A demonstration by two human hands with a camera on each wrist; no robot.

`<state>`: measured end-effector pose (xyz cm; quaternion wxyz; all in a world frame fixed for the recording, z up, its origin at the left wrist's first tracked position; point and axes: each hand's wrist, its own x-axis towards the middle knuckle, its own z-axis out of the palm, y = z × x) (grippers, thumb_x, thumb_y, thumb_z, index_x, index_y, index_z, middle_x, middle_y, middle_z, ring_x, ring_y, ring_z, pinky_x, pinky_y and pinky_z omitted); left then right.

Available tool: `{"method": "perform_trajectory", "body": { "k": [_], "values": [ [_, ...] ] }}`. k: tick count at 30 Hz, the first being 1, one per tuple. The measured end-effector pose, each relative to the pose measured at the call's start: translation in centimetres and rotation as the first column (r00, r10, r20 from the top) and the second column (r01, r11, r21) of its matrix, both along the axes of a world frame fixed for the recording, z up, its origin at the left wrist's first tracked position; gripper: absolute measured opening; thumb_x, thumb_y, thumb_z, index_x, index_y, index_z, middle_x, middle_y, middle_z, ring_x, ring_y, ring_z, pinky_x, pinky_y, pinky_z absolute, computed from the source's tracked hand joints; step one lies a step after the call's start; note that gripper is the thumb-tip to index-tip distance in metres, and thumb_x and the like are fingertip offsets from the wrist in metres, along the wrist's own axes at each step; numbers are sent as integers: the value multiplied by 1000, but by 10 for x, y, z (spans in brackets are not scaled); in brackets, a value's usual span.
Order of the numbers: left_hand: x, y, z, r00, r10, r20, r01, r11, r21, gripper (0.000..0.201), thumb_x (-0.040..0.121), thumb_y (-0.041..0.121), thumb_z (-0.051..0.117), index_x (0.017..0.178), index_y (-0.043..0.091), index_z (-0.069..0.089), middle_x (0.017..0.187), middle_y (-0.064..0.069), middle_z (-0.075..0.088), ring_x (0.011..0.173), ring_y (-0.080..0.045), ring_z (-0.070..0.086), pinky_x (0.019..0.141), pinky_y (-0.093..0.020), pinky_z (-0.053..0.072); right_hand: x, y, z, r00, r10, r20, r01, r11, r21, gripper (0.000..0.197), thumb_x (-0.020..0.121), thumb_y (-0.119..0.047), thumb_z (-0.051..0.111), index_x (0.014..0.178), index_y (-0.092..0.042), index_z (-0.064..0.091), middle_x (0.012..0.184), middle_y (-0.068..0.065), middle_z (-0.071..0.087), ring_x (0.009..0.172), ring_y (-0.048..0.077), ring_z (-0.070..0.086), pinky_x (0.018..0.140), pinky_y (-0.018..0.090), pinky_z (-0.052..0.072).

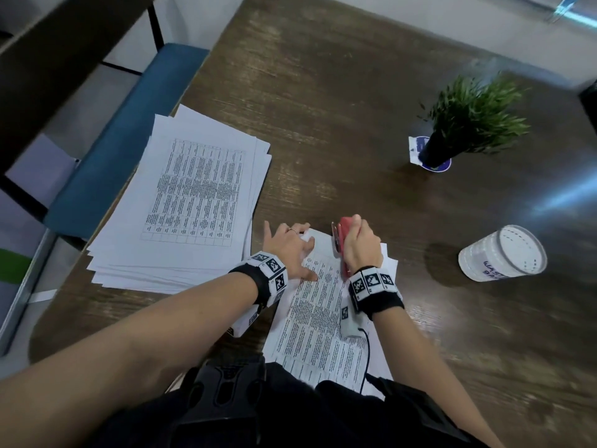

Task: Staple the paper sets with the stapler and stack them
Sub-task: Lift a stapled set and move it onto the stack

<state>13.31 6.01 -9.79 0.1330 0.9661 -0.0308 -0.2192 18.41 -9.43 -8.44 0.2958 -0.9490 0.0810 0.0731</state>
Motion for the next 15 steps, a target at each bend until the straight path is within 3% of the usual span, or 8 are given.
{"method": "perform_trajectory", "body": {
  "k": [3, 10, 13, 15],
  "values": [
    [0, -1, -2, 1000, 8, -3, -8, 1000, 8, 86, 67, 77, 63, 141, 37, 45, 160, 7, 16, 141, -28, 23, 112, -68, 1, -10, -10, 0, 999, -46, 6, 46, 998, 32, 52, 105, -44, 18, 121, -16, 58, 119, 12, 64, 112, 34, 56, 90, 39, 40],
    [-8, -4, -4, 999, 18, 29, -19, 999, 48, 90, 74, 76, 58, 149, 35, 30, 162, 3, 14, 145, -28, 16, 113, -67, -1, -26, -19, -1, 997, -75, -5, 75, 997, 37, 54, 104, -47, 17, 117, -18, 61, 114, 11, 66, 106, 34, 58, 85, 38, 40],
    [-8, -10, -2, 997, 5, 75, -10, 998, 68, 78, 79, 70, 57, 144, 30, 41, 160, 1, 20, 146, -25, 16, 114, -65, -2, -31, -18, 0, 997, -71, -9, 72, 997, 37, 55, 104, -46, 18, 118, -16, 61, 116, 12, 65, 108, 35, 58, 88, 40, 41],
    [-8, -13, -1, 979, 31, 199, -29, 1000, -10, 58, 86, 60, 56, 133, 27, 53, 155, 1, 31, 144, -22, 22, 116, -60, 1, -34, -16, 1, 998, -66, 2, 66, 997, 43, 56, 104, -46, 18, 115, -14, 63, 113, 13, 66, 107, 36, 58, 86, 39, 42]
  ]
}}
